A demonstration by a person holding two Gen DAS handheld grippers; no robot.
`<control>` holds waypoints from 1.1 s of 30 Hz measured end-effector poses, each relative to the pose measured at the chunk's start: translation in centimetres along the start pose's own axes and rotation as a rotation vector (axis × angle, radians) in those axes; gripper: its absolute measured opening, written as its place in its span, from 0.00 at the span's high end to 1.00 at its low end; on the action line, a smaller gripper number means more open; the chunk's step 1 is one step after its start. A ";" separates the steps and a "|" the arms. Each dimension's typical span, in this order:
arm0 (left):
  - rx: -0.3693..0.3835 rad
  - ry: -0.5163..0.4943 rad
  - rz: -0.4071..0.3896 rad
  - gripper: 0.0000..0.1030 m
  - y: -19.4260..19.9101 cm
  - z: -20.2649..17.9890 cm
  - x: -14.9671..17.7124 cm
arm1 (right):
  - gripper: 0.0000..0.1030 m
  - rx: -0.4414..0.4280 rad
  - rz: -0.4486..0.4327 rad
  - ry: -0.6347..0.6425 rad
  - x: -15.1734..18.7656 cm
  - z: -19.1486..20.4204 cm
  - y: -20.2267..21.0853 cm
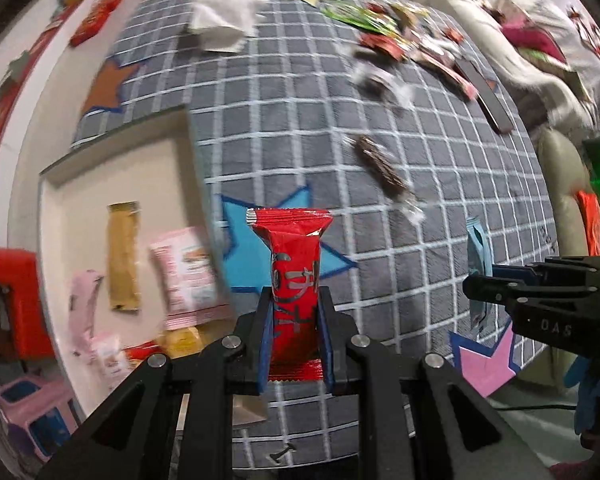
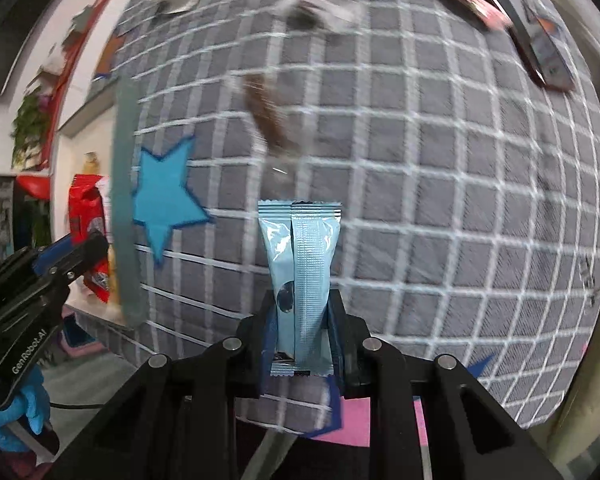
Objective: Organize snacks
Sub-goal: 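Carry red candy and light-blue bar into the box and release them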
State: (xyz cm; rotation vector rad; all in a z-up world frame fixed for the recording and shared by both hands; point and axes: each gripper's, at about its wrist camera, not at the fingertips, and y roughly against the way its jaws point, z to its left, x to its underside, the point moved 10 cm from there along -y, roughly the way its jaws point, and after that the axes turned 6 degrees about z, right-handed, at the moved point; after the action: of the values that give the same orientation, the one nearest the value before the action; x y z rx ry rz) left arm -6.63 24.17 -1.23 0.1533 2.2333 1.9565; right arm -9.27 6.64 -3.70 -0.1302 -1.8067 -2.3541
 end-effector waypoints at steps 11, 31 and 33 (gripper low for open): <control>-0.044 0.171 -0.043 0.79 1.6 8.8 1.1 | 0.76 -0.012 -0.013 0.227 -5.2 11.7 -0.1; -0.069 0.288 0.016 0.79 -0.7 15.4 4.0 | 0.76 -0.012 0.088 0.383 -7.3 22.8 -5.2; -0.069 0.286 0.023 0.79 -1.0 15.5 4.1 | 0.76 -0.011 0.098 0.378 -7.3 23.0 -5.7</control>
State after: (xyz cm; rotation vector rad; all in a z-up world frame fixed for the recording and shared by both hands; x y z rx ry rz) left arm -7.60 39.87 -4.37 -0.1175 2.3350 2.1851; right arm -3.95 30.90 -4.34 0.2067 -1.5692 -2.1442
